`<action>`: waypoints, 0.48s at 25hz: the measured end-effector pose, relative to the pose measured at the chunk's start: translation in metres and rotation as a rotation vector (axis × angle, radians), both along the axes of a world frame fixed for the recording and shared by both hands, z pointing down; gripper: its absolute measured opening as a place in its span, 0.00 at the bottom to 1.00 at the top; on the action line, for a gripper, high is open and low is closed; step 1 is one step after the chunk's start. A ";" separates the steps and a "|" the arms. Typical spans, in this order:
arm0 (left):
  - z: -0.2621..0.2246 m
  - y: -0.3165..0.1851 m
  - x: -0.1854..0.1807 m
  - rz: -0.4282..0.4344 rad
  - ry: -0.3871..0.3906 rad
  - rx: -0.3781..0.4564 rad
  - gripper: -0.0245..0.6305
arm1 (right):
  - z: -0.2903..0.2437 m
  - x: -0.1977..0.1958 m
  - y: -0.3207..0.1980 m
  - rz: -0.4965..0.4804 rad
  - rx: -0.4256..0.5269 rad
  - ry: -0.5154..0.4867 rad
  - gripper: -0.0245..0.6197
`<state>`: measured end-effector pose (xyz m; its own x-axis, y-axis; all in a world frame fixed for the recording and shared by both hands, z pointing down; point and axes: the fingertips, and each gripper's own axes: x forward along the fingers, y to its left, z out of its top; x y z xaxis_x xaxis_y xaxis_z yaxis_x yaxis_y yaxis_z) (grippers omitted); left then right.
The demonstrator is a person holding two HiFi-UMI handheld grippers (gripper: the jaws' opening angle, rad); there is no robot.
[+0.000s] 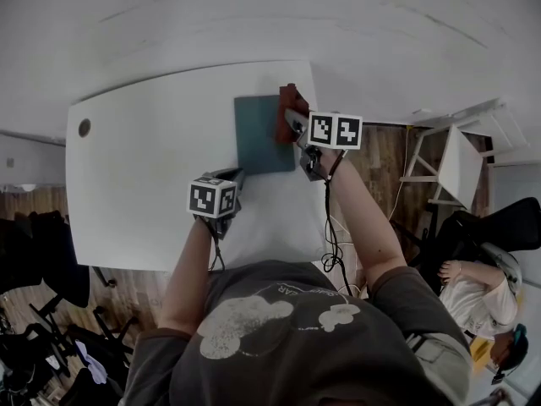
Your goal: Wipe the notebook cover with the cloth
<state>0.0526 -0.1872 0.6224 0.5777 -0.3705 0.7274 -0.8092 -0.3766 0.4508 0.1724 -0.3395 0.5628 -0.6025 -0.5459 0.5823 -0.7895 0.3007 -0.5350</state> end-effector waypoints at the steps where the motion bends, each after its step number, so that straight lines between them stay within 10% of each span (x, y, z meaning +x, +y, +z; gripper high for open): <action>1: 0.000 0.000 0.000 0.000 0.001 -0.001 0.04 | -0.001 -0.006 0.003 -0.010 -0.001 -0.009 0.20; 12: -0.006 -0.002 -0.003 -0.005 -0.006 0.026 0.04 | 0.000 -0.067 0.026 -0.123 -0.008 -0.026 0.20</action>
<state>0.0501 -0.1895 0.6168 0.5717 -0.3924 0.7206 -0.8136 -0.3842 0.4364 0.1052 -0.3131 0.5626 -0.6793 -0.4627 0.5696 -0.7330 0.3900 -0.5574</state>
